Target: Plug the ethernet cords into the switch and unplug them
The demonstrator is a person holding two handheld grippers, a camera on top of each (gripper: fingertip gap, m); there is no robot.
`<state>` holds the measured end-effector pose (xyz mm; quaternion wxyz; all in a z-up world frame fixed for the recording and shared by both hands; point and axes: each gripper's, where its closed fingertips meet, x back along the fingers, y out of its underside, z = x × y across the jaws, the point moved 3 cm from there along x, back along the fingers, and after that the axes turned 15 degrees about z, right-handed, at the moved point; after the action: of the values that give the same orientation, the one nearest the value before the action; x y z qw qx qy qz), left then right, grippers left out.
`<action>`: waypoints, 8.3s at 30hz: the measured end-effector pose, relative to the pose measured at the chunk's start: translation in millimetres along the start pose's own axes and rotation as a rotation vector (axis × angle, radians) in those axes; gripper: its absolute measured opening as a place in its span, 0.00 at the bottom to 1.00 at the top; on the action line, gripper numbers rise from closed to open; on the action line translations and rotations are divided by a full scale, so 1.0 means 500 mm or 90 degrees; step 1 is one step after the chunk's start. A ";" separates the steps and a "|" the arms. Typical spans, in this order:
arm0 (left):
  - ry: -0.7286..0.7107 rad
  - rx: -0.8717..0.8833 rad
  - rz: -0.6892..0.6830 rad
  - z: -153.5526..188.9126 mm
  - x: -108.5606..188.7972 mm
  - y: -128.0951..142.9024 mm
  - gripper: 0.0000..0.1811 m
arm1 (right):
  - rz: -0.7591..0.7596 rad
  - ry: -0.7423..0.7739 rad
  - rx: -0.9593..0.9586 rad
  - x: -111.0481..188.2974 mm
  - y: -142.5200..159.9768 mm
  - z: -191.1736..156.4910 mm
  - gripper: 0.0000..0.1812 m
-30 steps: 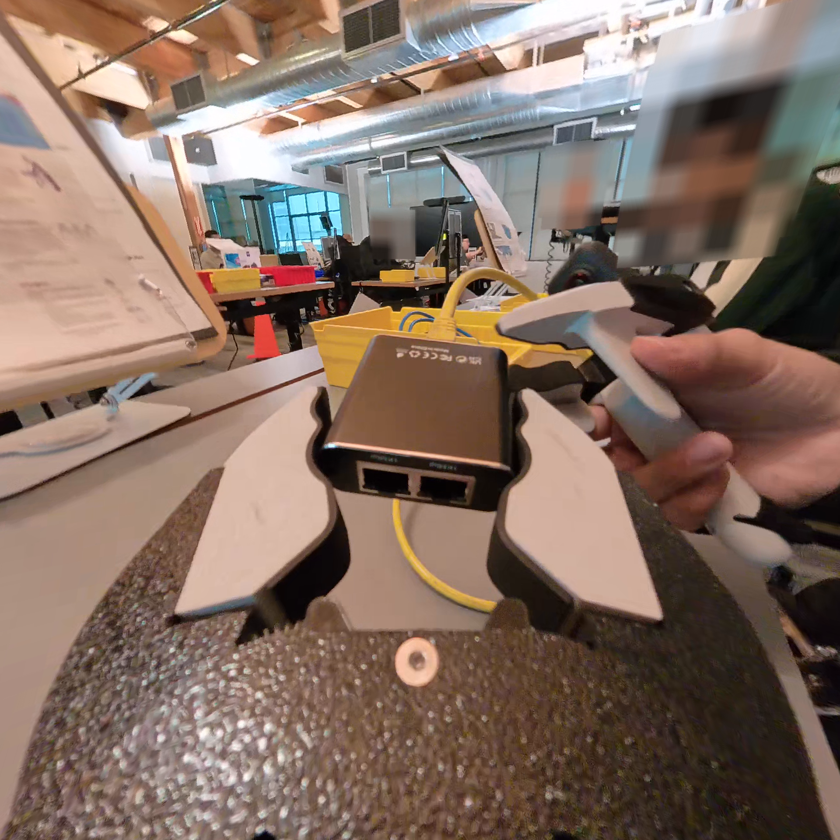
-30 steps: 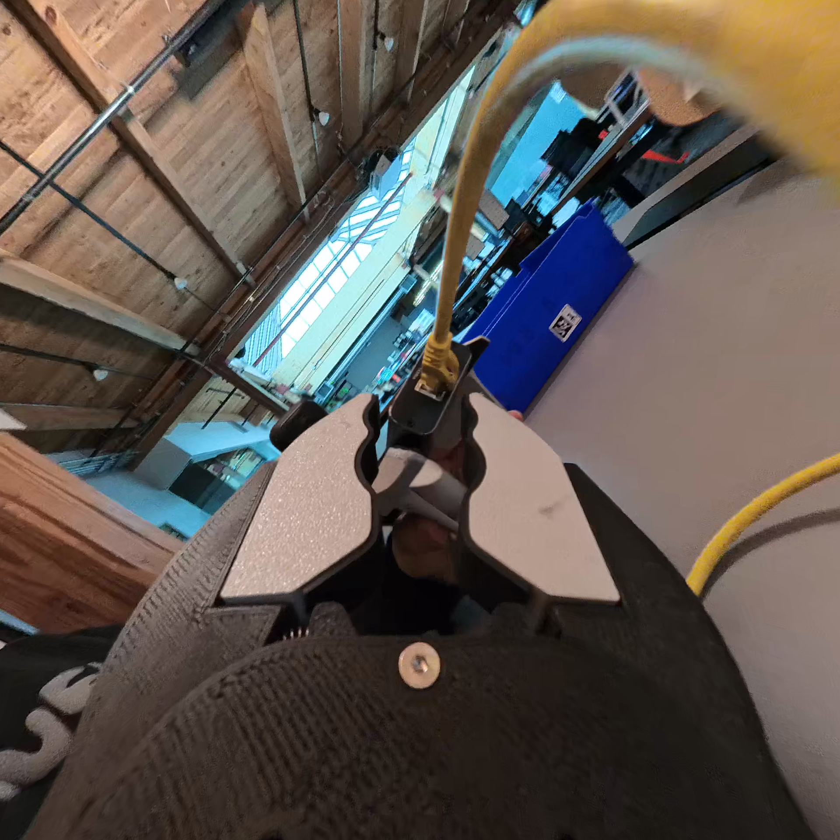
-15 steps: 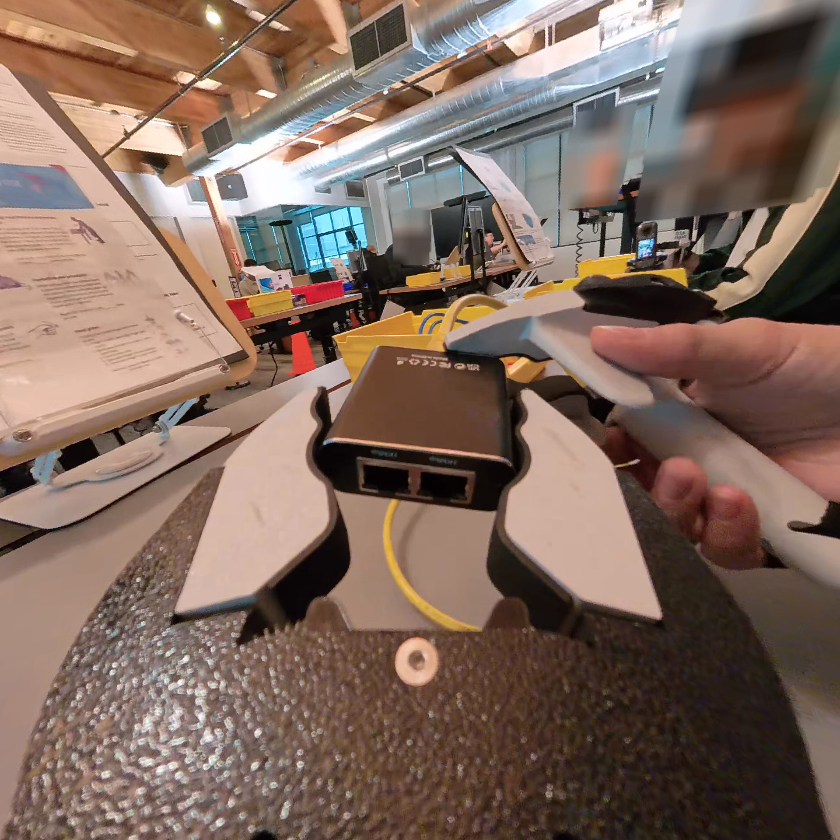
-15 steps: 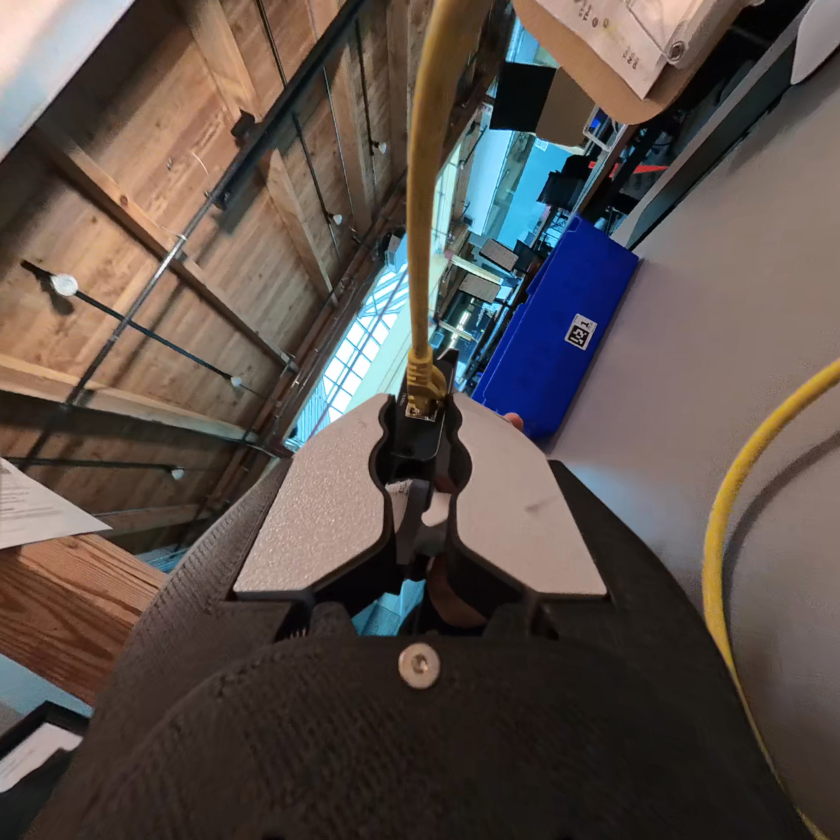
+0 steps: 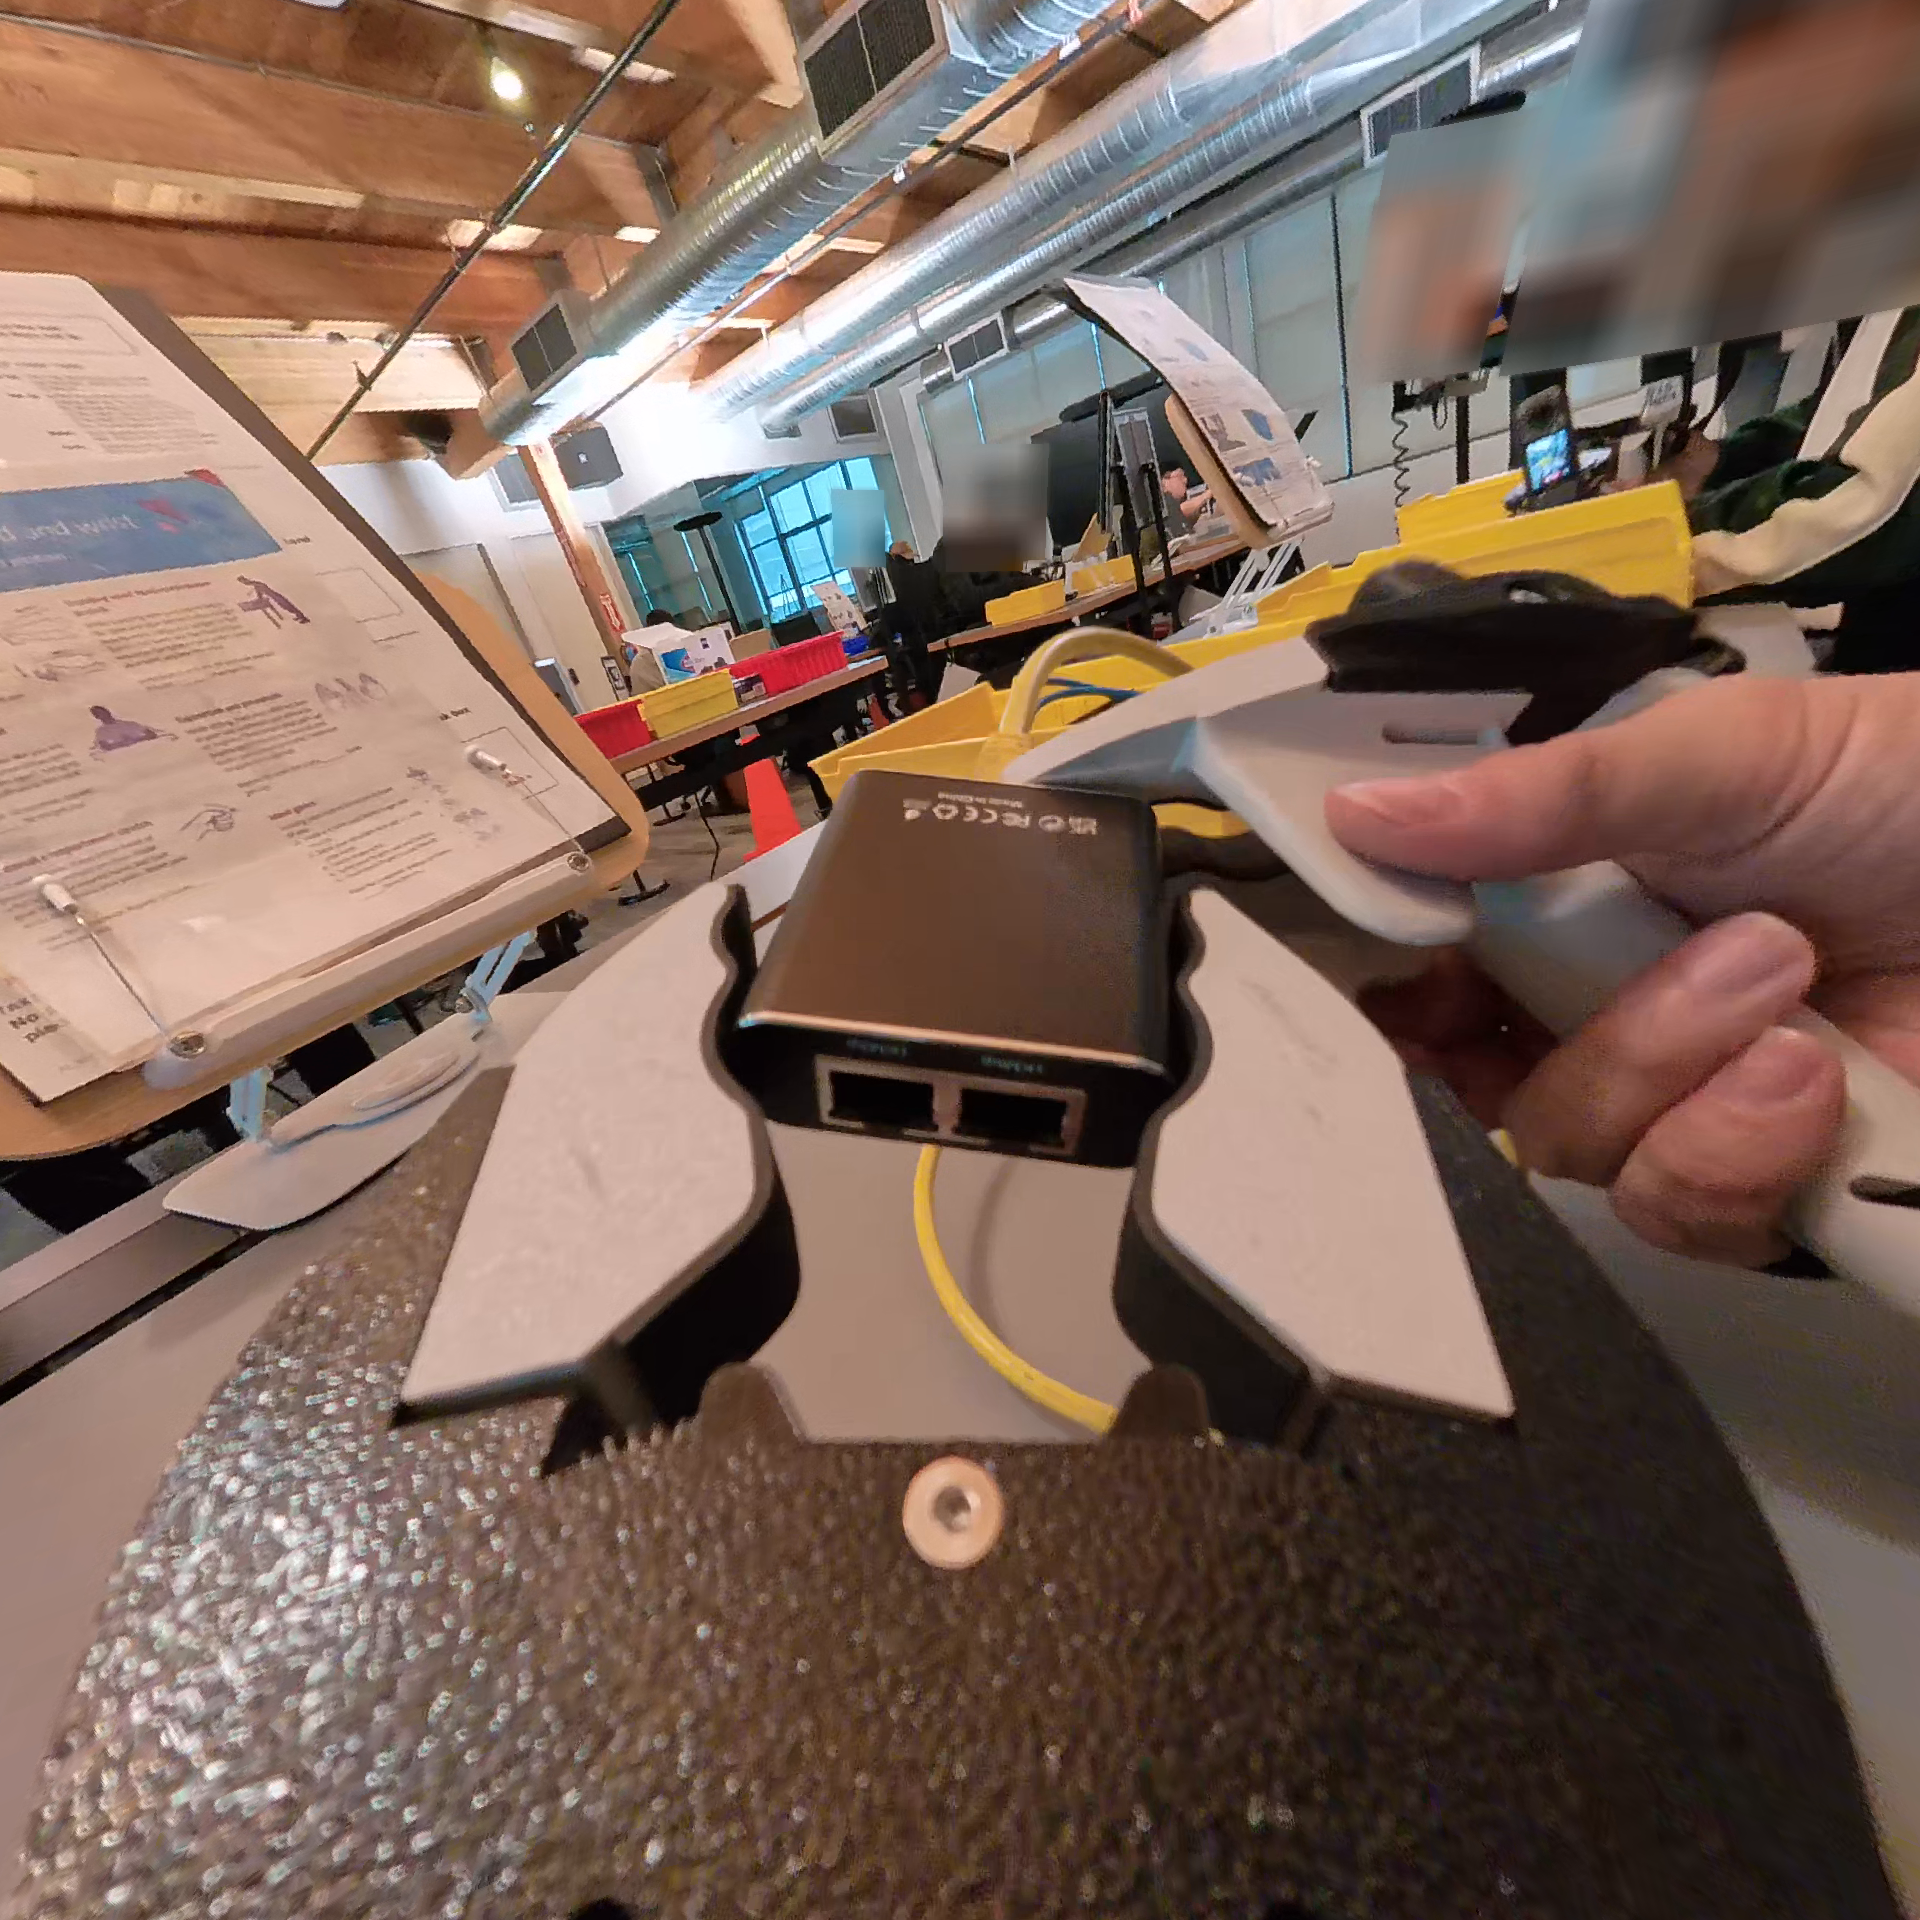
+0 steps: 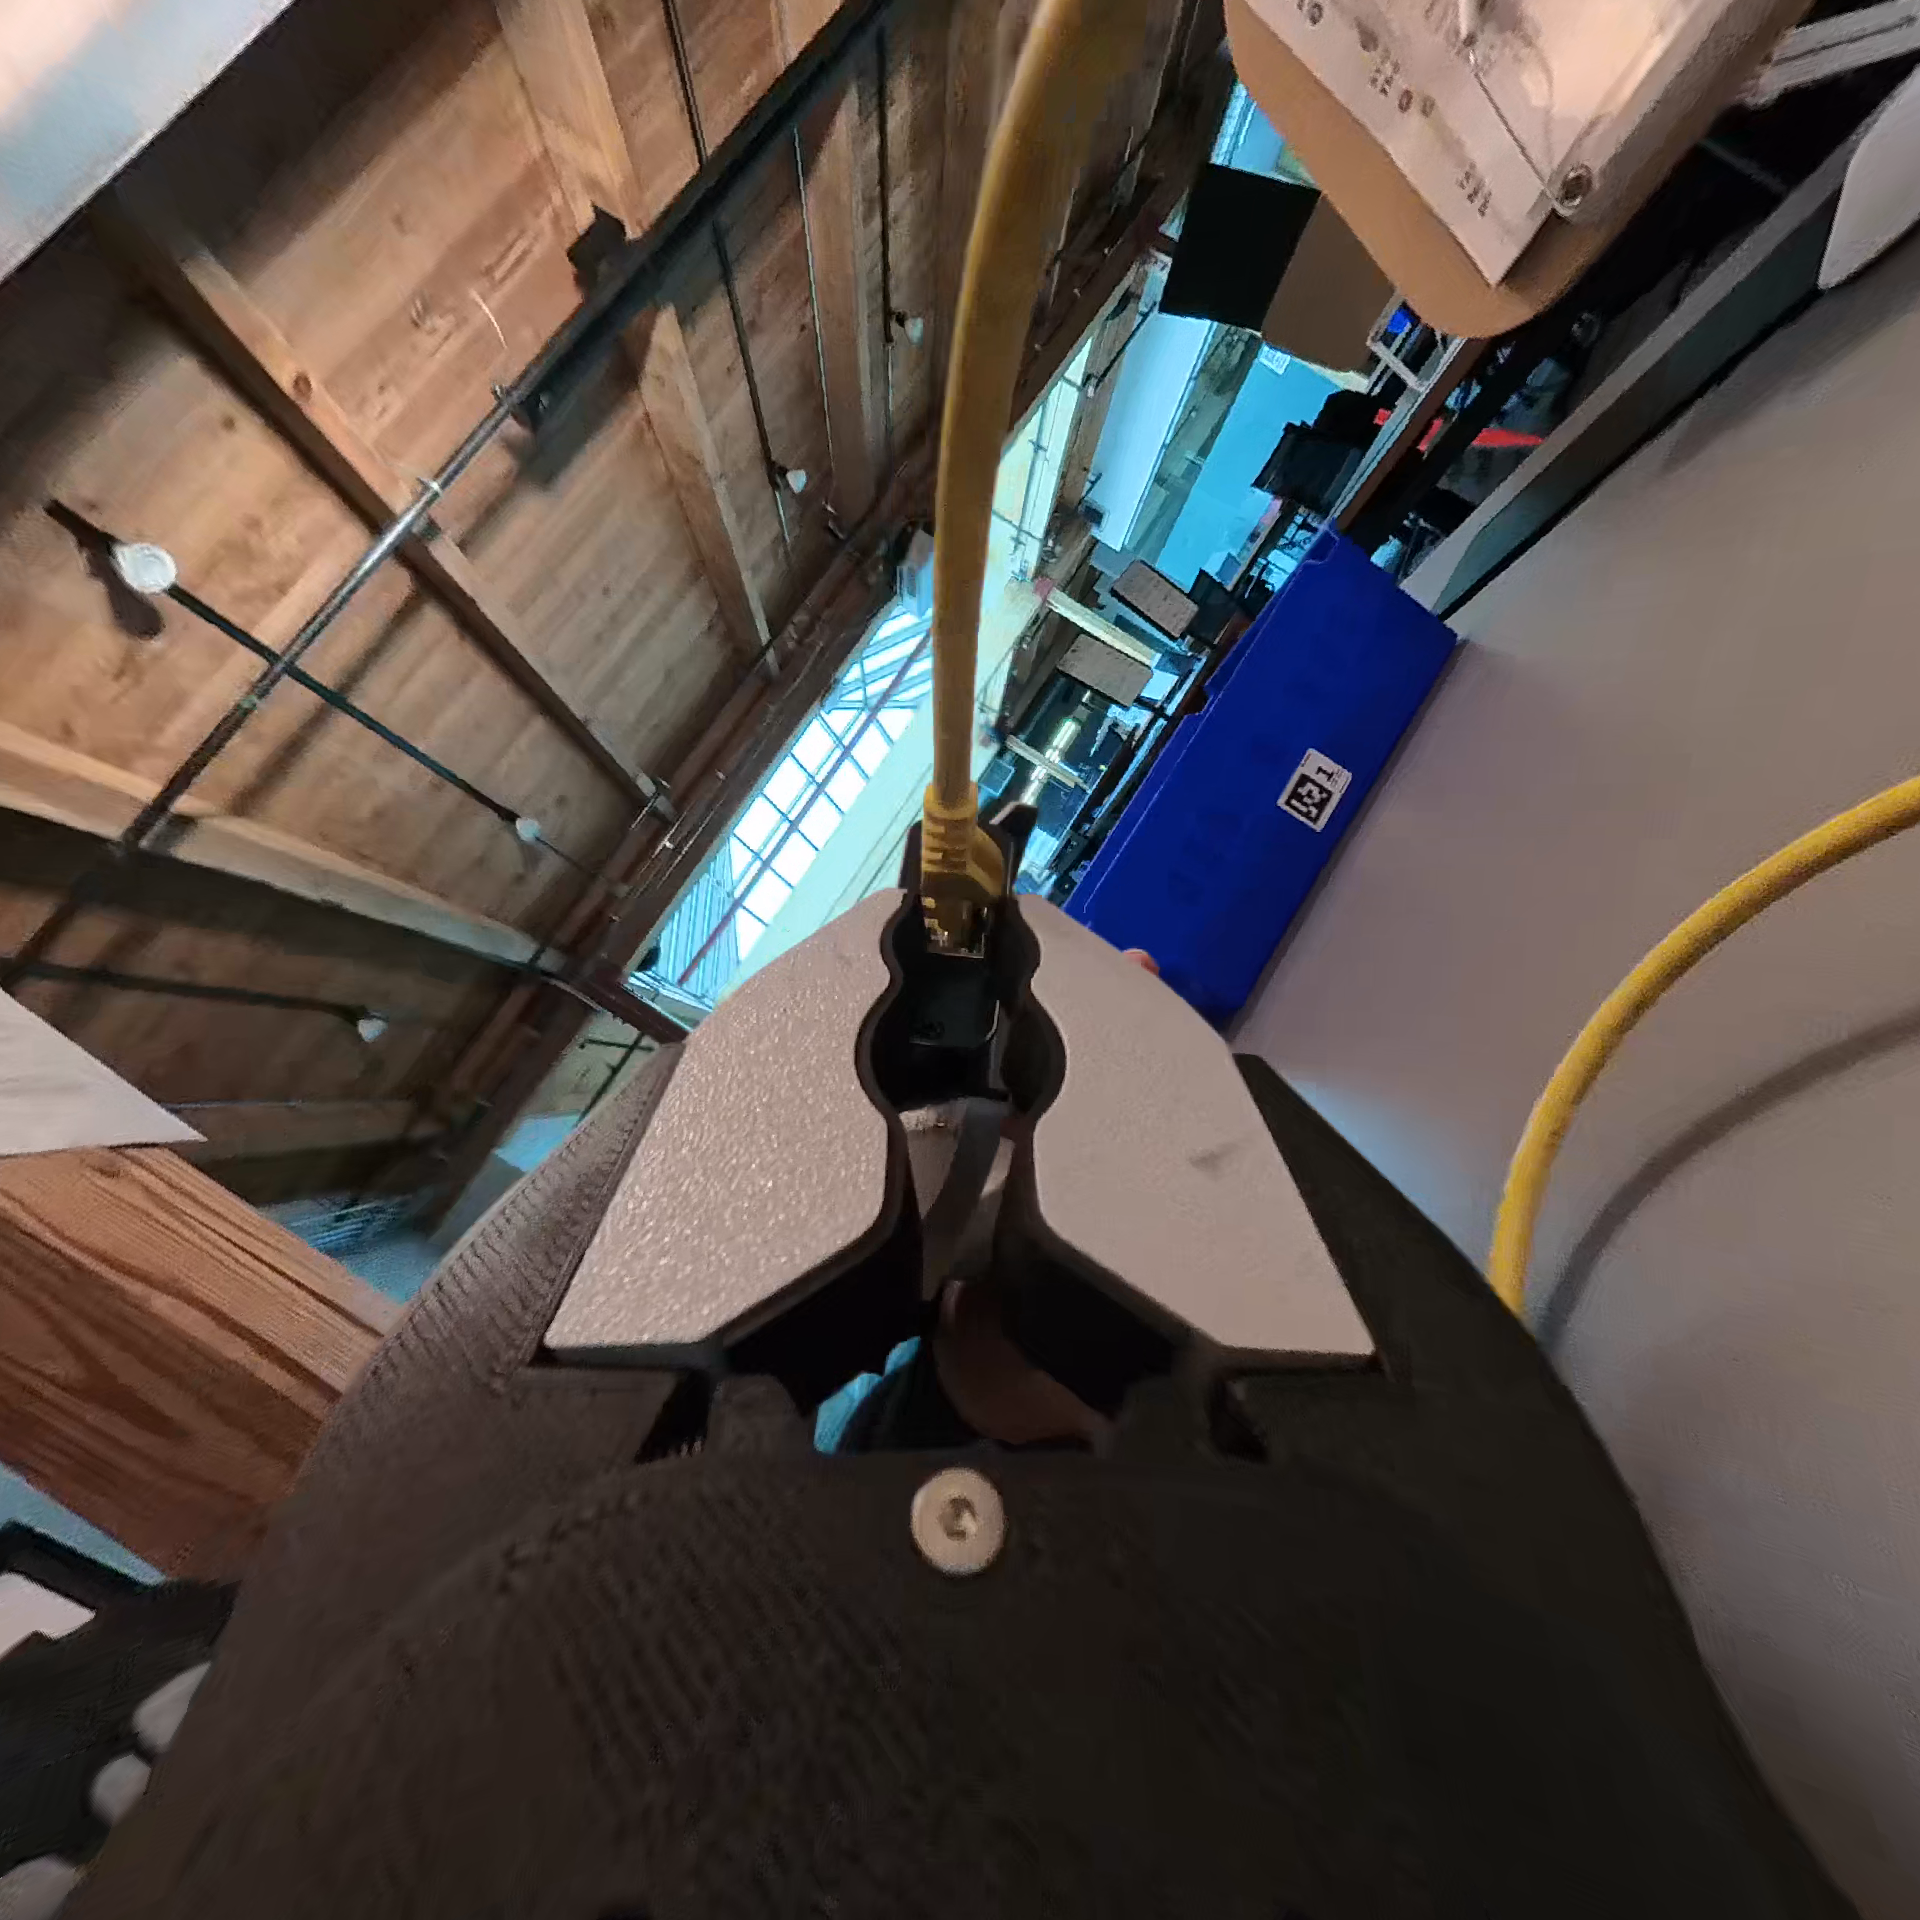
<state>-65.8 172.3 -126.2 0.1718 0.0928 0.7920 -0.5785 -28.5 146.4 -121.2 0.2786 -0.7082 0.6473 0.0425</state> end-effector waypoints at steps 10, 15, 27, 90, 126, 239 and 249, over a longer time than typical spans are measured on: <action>-0.039 -0.064 0.006 -0.008 -0.002 0.000 0.41 | -0.010 -0.063 0.032 -0.014 -0.003 0.001 0.07; -0.069 -0.007 -0.007 -0.015 -0.004 0.007 0.41 | -0.035 -0.061 0.061 -0.026 -0.006 0.006 0.07; -0.096 0.000 -0.026 -0.023 -0.003 0.018 0.41 | -0.044 -0.057 0.086 -0.036 -0.005 0.009 0.07; -0.107 -0.021 -0.041 -0.042 0.010 0.036 0.41 | -0.325 0.096 0.548 0.068 -0.615 -0.033 0.06; 0.123 -0.138 0.022 0.079 -0.009 0.014 0.41 | -0.764 -0.020 -0.011 0.063 0.009 -0.017 0.46; -0.436 -0.044 -0.316 -0.246 0.240 0.069 0.05 | -0.697 0.409 0.371 -0.618 0.368 0.339 0.37; -0.427 -0.049 -0.305 -0.251 0.245 0.070 0.05 | -0.704 0.396 0.430 -0.663 0.313 0.305 0.20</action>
<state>-187.4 296.2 -169.3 0.2841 -0.2940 0.7126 -0.5701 -182.3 510.2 -163.2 0.2661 -0.7868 0.2206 -0.5114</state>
